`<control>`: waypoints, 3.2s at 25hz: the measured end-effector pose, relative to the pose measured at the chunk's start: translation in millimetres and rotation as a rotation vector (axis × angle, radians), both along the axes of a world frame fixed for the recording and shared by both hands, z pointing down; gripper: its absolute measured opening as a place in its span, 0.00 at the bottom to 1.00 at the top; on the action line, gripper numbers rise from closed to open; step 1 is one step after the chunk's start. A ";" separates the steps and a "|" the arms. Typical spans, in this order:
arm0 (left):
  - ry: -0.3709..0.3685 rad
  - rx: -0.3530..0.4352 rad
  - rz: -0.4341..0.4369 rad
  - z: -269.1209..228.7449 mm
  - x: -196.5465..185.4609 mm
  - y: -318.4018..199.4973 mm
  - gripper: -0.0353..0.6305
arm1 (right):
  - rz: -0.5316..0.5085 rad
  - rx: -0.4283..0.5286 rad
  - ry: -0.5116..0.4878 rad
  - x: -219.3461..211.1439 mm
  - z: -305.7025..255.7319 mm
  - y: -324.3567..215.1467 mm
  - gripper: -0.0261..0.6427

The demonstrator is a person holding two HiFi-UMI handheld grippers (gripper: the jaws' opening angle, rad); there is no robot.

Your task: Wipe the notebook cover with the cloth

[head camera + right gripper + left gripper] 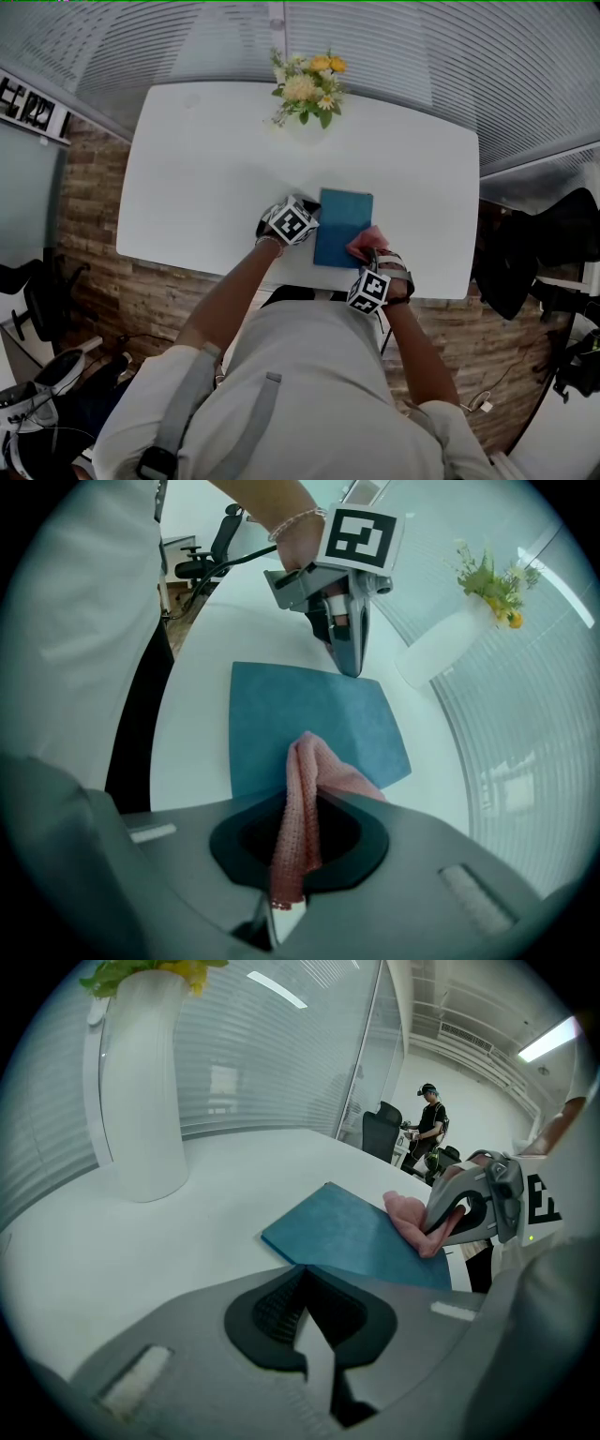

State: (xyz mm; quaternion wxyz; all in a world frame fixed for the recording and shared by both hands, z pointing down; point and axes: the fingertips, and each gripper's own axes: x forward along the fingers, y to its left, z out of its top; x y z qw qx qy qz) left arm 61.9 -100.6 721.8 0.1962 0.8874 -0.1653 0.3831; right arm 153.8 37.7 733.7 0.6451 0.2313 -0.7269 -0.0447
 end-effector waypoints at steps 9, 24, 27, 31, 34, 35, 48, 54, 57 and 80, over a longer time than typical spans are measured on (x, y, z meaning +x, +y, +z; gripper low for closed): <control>0.004 -0.003 -0.002 -0.6 0.5 0.4 0.06 | -0.001 -0.035 -0.015 -0.9 -0.9 17.5 0.05; 0.007 0.005 0.002 -0.1 1.4 -0.2 0.06 | 0.013 -0.111 -0.075 -4.2 -1.6 35.3 0.06; 0.023 0.003 -0.023 -3.9 -1.2 0.6 0.06 | 0.131 -0.112 -0.216 -8.5 -19.5 24.9 0.07; 0.084 0.027 -0.090 -25.7 -6.0 4.3 0.06 | 0.329 -0.014 -0.425 -7.2 -67.3 -7.1 0.08; 0.143 0.080 -0.129 -54.1 -8.3 8.3 0.06 | 0.441 0.068 -0.573 -5.2 -108.7 -29.8 0.08; 0.168 0.097 -0.146 -65.3 -9.4 9.2 0.06 | 0.466 0.093 -0.618 -5.1 -122.3 -36.4 0.08; 0.471 0.334 -0.300 -237.2 -27.1 19.6 0.06 | 0.563 0.282 -0.958 -15.9 -255.6 -70.5 0.08; 0.559 0.419 -0.322 -290.5 -29.1 31.1 0.06 | 0.544 0.353 -1.016 -21.8 -301.0 -73.6 0.08; 0.607 0.441 -0.331 -313.1 -29.7 37.0 0.06 | 0.521 0.391 -1.036 -24.2 -323.3 -73.1 0.08; 0.645 0.512 -0.335 -365.5 -29.3 44.6 0.06 | 0.463 0.464 -1.041 -28.8 -365.9 -72.8 0.07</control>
